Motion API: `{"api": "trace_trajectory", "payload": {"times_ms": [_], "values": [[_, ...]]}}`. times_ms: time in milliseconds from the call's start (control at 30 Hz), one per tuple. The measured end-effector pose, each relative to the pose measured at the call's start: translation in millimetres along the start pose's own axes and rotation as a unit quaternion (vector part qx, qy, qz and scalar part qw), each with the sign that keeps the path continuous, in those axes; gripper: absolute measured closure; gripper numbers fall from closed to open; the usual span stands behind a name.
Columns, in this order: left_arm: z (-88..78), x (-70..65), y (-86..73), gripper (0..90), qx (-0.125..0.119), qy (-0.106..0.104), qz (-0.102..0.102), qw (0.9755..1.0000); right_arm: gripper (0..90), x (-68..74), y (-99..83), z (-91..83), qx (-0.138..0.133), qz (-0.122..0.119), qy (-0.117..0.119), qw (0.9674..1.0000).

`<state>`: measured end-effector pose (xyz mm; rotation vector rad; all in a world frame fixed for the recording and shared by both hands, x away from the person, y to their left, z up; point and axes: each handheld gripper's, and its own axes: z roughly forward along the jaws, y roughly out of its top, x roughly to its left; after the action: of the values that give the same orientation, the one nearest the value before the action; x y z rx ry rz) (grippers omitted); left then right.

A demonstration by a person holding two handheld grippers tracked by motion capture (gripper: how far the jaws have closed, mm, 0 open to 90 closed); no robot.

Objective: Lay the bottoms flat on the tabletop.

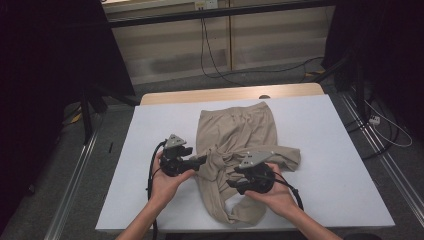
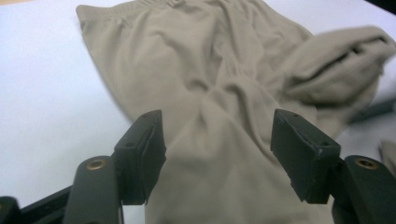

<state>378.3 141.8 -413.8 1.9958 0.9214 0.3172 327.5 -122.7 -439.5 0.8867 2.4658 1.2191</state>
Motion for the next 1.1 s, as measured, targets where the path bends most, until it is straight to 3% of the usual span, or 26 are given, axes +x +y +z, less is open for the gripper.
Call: {"api": "trace_trajectory", "payload": {"times_ms": [67, 133, 233, 267, 300, 367, 433, 567, 733, 900, 1000, 1100], "values": [[-7.4, -5.0, -10.0, 34.8, 0.01, -0.007, 0.009, 0.9999, 35.6, -4.0, -1.1, 12.8, 0.015, 0.002, -0.009, 0.9998], [-12.6, -10.8, -22.3, 34.8, 0.02, -0.013, 0.016, 0.9996, 31.4, -1.6, -1.5, 26.0, 0.023, -0.001, 0.004, 0.9997], [-16.1, -14.6, -39.0, 37.6, 0.028, -0.023, 0.023, 0.9991, 22.8, 7.0, -2.8, 40.1, 0.036, -0.021, -0.004, 0.9991], [-15.7, -14.8, -41.1, 38.0, 0.031, -0.024, 0.022, 0.999, 24.5, 9.7, -3.4, 42.0, 0.032, -0.034, -0.013, 0.9988], [-14.1, -15.5, -42.6, 38.0, 0.036, -0.026, 0.024, 0.9987, 30.8, 10.4, -3.6, 42.0, 0.029, -0.036, -0.013, 0.9989], [-11.5, -16.5, -42.8, 38.0, 0.035, -0.027, 0.03, 0.9986, 66.6, 12.1, -3.4, 39.0, 0.021, -0.045, -0.023, 0.9985], [-9.4, -16.4, -41.9, 37.6, 0.033, -0.029, 0.029, 0.9986, 83.2, 10.9, -3.7, 36.3, 0.023, -0.038, -0.023, 0.9988], [-9.4, -14.3, -43.5, 34.9, 0.033, -0.021, 0.025, 0.9989, 85.9, 4.6, -6.0, 22.2, 0.018, -0.018, -0.026, 0.9993], [-8.9, -10.2, -43.6, 28.1, 0.031, -0.006, 0.027, 0.9991, 85.9, -12.3, -13.9, -22.8, -0.02, 0.016, -0.051, 0.9984], [-8.9, -10.0, -43.7, 24.3, 0.031, -0.002, 0.032, 0.999, 85.8, -35.7, -27.8, -68.2, -0.05, 0.042, -0.097, 0.9931], [-8.2, -10.3, -43.6, 24.0, 0.031, -0.001, 0.032, 0.999, 85.8, -50.5, -43.4, -88.3, -0.042, 0.044, -0.145, 0.9876], [-6.5, -10.7, -43.6, 23.9, 0.03, 0.0, 0.029, 0.9991, 84.8, -69.8, -55.7, -104.8, -0.028, 0.044, -0.216, 0.975]]}}
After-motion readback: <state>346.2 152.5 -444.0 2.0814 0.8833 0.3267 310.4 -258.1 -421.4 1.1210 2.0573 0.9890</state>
